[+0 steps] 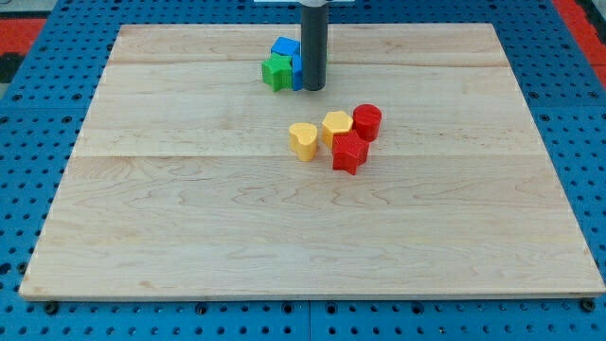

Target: Move the group of the blocks left a bit

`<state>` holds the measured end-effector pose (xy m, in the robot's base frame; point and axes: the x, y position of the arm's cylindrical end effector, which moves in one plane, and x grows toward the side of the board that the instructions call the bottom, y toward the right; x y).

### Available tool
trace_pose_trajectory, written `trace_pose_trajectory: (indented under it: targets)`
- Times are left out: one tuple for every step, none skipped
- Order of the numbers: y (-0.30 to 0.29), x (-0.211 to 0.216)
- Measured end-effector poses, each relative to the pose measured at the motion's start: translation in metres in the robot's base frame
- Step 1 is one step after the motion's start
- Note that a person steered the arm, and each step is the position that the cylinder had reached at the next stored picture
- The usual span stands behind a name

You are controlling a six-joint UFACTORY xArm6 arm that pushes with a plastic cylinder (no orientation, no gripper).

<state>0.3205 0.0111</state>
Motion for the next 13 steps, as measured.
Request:
trace_pose_trajectory:
  targets:
    - [0.000,0.003]
    - [0.041,0.010]
    - [0.130,0.015]
    - [0.151,0.056]
    - [0.109,0.069]
    - [0.116,0.051]
    - [0.063,0.087]
    - [0.035,0.094]
    - [0.062,0.066]
    - [0.054,0.032]
    - [0.015,0.054]
    - [-0.009,0.074]
    - [0.004,0.075]
